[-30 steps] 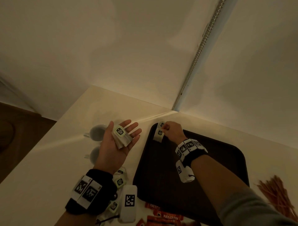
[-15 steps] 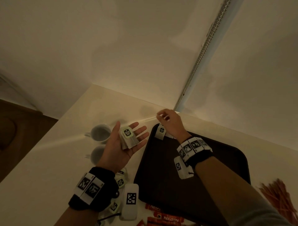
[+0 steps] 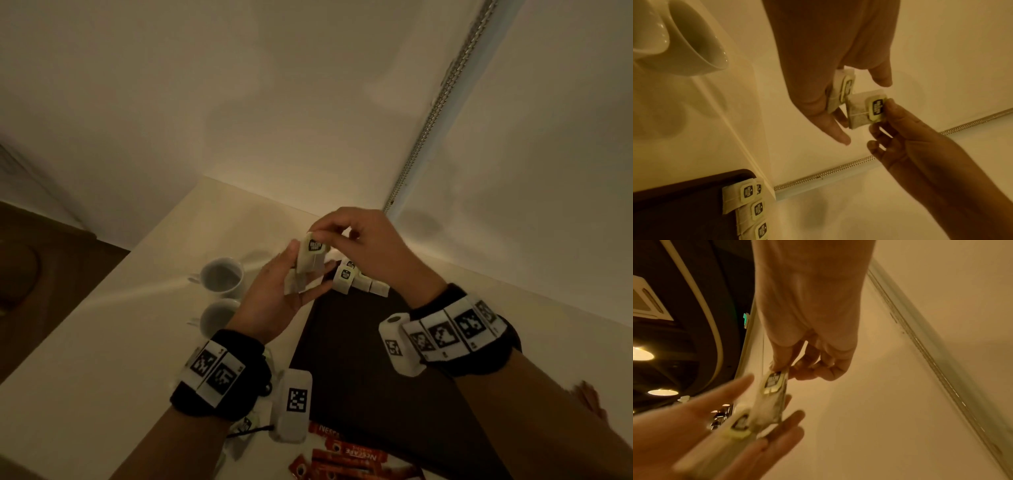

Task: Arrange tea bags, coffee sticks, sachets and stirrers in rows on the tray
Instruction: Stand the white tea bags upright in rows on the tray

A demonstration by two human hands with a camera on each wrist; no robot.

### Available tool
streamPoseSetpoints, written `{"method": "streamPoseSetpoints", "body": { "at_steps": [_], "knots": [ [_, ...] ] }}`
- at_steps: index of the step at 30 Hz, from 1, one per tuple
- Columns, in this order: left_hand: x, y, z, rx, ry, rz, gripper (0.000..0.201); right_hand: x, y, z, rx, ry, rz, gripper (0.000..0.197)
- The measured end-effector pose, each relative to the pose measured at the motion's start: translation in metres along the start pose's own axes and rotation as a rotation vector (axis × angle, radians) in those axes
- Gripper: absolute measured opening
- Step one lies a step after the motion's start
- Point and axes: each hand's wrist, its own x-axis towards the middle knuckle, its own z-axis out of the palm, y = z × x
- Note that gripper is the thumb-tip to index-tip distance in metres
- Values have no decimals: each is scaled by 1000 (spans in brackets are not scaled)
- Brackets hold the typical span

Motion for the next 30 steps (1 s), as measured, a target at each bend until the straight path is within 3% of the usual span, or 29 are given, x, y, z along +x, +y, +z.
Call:
{"method": "streamPoseSetpoints", "body": {
  "at_steps": [5,9,17,22,30],
  "knots": [
    [-3,3,12,37,23,195,17,6,-36,-27,-160,-43,-22,12],
    [-7,2,23,49,-17,223,26,8,-53,-35,-267,-98,-67,13],
    [-12,4,27,-69,-7,212,9,6,-64,-37,-250,-96,-70,13],
    [-14,8,27,-105,15,247,11,5,-67,-38,-285,-140,-1,16],
    [-20,2,32,-29,-36,285,13,0,-63,-40,-159,-24,9,6]
  ]
}}
